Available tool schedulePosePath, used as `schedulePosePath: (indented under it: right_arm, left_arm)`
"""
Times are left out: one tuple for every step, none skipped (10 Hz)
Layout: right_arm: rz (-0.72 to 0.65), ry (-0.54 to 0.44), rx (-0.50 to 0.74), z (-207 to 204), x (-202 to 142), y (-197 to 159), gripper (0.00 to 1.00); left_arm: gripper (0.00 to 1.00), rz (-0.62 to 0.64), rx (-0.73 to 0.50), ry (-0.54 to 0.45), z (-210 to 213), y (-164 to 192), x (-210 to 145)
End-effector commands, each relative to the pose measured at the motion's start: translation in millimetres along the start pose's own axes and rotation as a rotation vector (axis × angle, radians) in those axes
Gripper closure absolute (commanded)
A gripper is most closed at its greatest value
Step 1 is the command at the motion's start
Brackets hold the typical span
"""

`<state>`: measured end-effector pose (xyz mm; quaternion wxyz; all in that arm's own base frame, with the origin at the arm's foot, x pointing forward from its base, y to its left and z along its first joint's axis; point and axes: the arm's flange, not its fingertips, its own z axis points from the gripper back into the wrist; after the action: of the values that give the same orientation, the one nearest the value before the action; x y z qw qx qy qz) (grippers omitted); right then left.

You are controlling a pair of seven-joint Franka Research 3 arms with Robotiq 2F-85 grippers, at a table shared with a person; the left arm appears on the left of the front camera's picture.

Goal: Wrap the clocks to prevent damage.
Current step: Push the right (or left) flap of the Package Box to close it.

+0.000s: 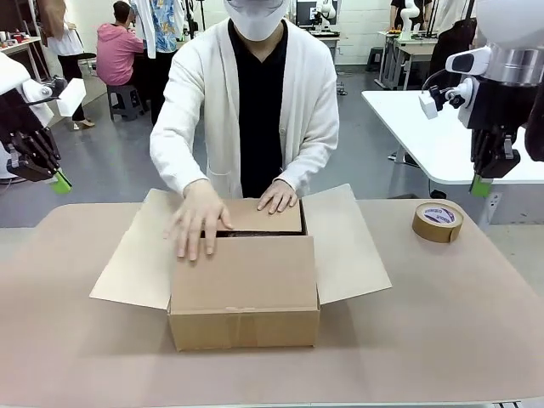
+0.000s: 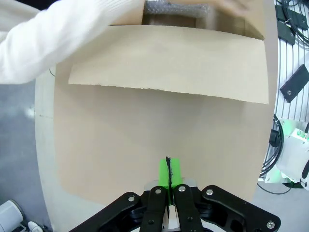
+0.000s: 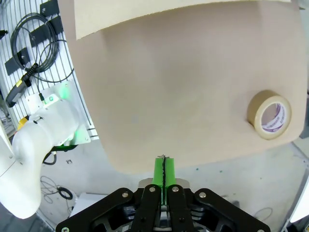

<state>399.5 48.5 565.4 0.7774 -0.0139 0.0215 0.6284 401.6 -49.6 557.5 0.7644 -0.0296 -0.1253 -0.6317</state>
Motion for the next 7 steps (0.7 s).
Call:
schedulePosePath:
  right_arm:
    - [-0.021, 0.014, -0.006, 1.1, -0.3, 0.4, 0.99]
    - [-0.021, 0.014, -0.006, 1.1, -0.3, 0.4, 0.99]
    - [-0.021, 0.014, -0.006, 1.1, -0.3, 0.4, 0.99]
    - [-0.021, 0.014, -0.006, 1.1, -0.3, 0.4, 0.99]
    - [-0.021, 0.014, -0.006, 1.1, -0.3, 0.4, 0.99]
    - [0.0, 0.0, 0.0, 0.0, 0.0, 0.0, 0.99]
    - [0.144, 0.028, 0.011, -11.4, -0.8, -4.0, 0.99]
  left_arm:
    - [0.99, -0.002, 0.001, 0.009, 1.0, 1.5, -1.2]
    - [0.99, -0.002, 0.001, 0.009, 1.0, 1.5, -1.2]
    - [0.99, -0.002, 0.001, 0.009, 1.0, 1.5, -1.2]
    - [0.99, -0.002, 0.001, 0.009, 1.0, 1.5, -1.2]
    - [0.99, -0.002, 0.001, 0.009, 1.0, 1.5, -1.2]
    - [0.99, -0.002, 0.001, 0.009, 1.0, 1.5, -1.2]
    - [0.99, -0.002, 0.001, 0.009, 1.0, 1.5, -1.2]
